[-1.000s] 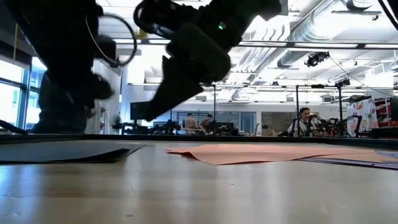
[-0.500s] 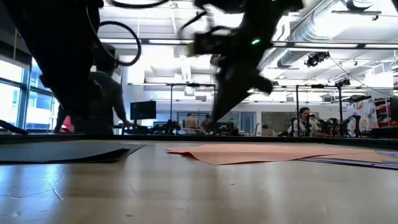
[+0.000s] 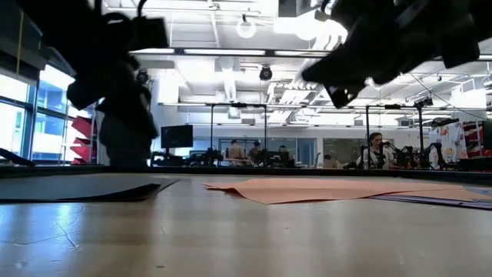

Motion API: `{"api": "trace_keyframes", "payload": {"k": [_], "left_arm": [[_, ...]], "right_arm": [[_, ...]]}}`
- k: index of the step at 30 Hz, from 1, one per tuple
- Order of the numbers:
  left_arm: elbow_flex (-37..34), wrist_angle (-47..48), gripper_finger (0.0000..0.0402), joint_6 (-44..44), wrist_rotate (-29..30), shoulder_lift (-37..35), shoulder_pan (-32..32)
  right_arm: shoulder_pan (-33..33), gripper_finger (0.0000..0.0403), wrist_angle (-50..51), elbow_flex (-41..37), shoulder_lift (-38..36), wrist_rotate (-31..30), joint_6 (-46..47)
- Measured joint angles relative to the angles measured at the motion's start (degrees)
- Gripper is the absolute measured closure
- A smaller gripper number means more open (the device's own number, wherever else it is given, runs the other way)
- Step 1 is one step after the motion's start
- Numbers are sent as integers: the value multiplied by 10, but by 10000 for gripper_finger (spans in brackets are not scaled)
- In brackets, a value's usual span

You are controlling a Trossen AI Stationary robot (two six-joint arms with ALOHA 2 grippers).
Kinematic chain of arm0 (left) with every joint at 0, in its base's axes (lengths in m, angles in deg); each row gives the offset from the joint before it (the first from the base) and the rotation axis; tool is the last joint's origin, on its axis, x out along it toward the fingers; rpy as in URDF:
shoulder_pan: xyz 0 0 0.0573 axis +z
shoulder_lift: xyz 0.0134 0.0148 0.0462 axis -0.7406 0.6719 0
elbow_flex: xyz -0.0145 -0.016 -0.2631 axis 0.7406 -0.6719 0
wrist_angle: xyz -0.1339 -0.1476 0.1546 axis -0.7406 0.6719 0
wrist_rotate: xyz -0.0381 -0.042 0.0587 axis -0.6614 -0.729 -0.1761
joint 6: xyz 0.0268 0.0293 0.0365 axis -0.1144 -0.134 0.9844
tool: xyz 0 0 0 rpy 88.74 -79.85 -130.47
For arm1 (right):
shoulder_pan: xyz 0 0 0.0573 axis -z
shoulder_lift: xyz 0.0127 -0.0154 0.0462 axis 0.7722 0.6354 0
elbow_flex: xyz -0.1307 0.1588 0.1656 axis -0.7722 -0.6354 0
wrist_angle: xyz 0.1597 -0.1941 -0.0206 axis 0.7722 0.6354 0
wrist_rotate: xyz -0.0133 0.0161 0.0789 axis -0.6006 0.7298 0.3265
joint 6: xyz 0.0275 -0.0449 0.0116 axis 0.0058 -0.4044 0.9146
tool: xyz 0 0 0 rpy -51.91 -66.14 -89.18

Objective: Organize paper
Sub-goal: Stack the right black paper on top of the left black paper

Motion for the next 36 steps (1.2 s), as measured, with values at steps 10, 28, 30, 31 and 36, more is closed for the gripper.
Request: {"api": "trace_keyframes", "payload": {"k": [10, 28, 30, 31, 36], "left_arm": [[25, 440, 402, -485, 14, -47, 57], [-43, 488, 402, -525, -356, -54, -27], [-42, 484, 402, -550, -380, -54, -53], [-43, 482, 402, -565, -389, -55, -66], [-45, 447, 402, -639, -415, -54, -124]], "right_arm": [[98, 313, 259, 237, 124, -44, -90], [114, 261, 507, 615, 426, 142, -180], [112, 261, 538, 616, 425, 152, -170], [110, 261, 553, 615, 421, 156, -162], [95, 261, 612, 611, 397, 168, -122]]}}
